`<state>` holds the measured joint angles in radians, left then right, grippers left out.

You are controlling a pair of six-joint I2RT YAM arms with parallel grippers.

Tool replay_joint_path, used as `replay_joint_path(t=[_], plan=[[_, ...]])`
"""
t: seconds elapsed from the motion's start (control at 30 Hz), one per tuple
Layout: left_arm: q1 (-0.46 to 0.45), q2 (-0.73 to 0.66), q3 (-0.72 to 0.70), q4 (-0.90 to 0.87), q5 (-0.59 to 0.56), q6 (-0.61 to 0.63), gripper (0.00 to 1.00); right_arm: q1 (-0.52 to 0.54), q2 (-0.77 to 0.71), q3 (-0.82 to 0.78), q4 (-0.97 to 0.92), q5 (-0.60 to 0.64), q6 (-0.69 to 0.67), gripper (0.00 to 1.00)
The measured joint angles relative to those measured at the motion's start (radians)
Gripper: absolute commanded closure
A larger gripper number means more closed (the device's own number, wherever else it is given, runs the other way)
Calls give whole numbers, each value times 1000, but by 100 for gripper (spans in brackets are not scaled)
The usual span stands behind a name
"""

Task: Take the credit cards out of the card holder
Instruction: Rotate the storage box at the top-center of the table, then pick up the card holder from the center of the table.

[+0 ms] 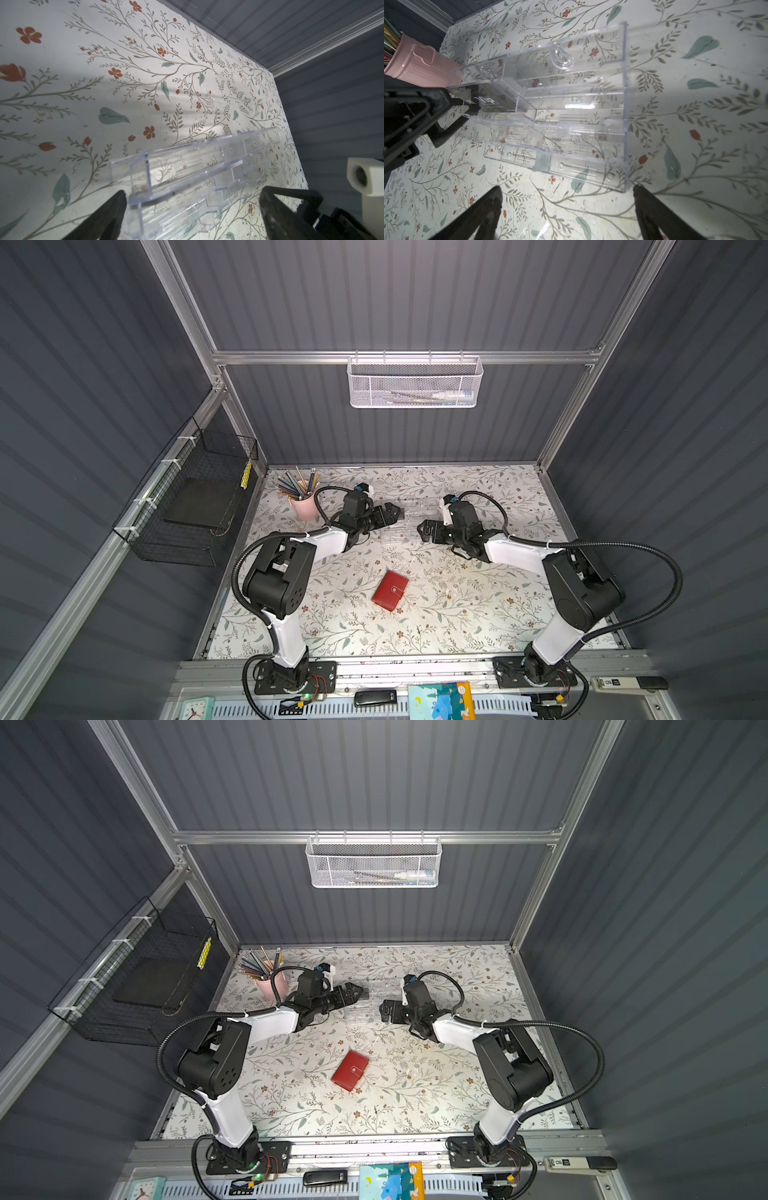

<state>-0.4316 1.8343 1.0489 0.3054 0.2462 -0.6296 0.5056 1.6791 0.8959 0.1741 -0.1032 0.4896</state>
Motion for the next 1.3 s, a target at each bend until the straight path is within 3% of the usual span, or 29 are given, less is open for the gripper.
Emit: replay_joint_path(t=[0.2, 0.37, 0.67, 0.87, 1.3], plan=[[0, -108, -10, -175, -86, 27, 0, 30, -118, -100, -27, 63, 1, 1], [0, -270, -103, -259, -115, 34, 0, 130, -182, -161, -41, 91, 19, 1], [0, -520, -402, -221, 22, -57, 0, 305, -122, -191, 8, 76, 117, 2], [0, -626, -576, -190, 116, -152, 0, 354, -68, -208, 66, 68, 179, 17], [-7, -705, -705, -87, 197, -259, 0, 386, -18, -242, 206, 27, 272, 42]])
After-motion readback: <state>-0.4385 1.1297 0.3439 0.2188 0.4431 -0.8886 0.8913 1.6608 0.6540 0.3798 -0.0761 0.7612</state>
